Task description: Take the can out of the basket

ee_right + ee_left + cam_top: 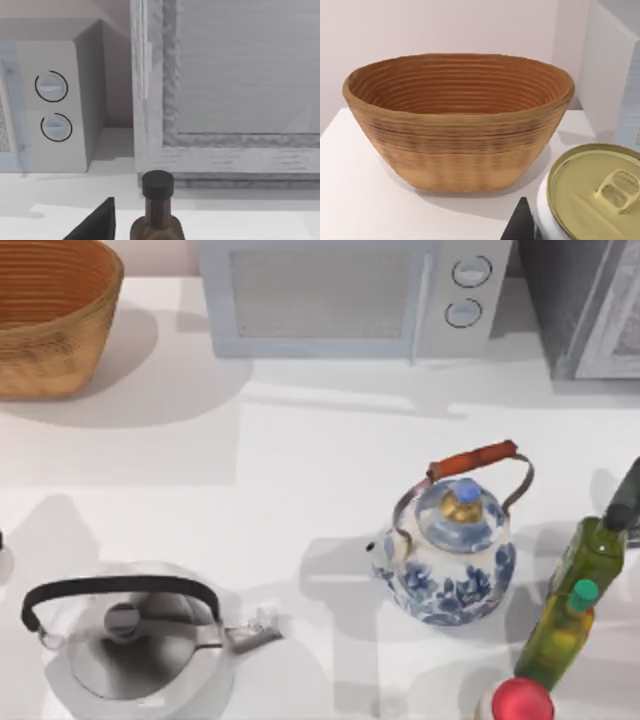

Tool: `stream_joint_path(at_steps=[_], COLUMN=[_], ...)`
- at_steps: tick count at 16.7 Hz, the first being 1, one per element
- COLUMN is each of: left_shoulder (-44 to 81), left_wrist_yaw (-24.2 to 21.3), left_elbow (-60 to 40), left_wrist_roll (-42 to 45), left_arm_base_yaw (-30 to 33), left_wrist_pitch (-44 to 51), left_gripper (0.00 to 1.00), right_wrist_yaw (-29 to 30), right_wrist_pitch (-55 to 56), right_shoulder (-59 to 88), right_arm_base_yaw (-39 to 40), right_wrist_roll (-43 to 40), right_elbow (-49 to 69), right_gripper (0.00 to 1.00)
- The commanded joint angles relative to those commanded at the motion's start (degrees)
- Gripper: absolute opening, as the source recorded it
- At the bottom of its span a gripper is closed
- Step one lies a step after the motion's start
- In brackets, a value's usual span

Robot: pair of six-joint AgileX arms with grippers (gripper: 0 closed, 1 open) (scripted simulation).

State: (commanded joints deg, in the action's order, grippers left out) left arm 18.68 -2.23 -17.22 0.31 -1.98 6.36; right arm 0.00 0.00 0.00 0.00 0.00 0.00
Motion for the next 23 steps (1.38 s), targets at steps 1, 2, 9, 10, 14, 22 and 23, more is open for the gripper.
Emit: stream_joint_path(at_steps=[1,2,9,10,14,22,23], left_shoulder=[-4.04,-7.66,-18.68,-18.68,-18.42,-1.02,2.83], left_wrist_yaw=[0.48,0.92,2.23,2.23,2.24,-6.09,-8.22], left_elbow=[3.67,6.98,17.22,17.22,17.21,8.93,6.86], left_wrist_roll=[-0.07,-0.14,-0.31,-0.31,-0.21,0.12,0.32], left_arm_base_yaw=[0.38,0.74,1.98,1.98,1.83,2.48,2.87], left_wrist_pitch=[-1.37,-2.61,-6.36,-6.36,-6.26,-13.23,-15.3], left_gripper=[0.0,0.0,0.0,0.0,0.0,0.0,0.0], right_wrist_yaw=[0.0,0.0,0.0,0.0,0.0,0.0,0.0], right_wrist_pitch=[0.0,0.0,0.0,0.0,0.0,0.0,0.0], right_shoulder=[0.0,0.0,0.0,0.0,0.0,0.0,0.0], right_arm_base_yaw=[0.0,0.0,0.0,0.0,0.0,0.0,0.0], right_wrist_roll=[0.0,0.0,0.0,0.0,0.0,0.0,0.0], right_elbow=[0.0,0.0,0.0,0.0,0.0,0.0,0.0], right_gripper=[1.0,1.0,1.0,1.0,1.0,1.0,1.0])
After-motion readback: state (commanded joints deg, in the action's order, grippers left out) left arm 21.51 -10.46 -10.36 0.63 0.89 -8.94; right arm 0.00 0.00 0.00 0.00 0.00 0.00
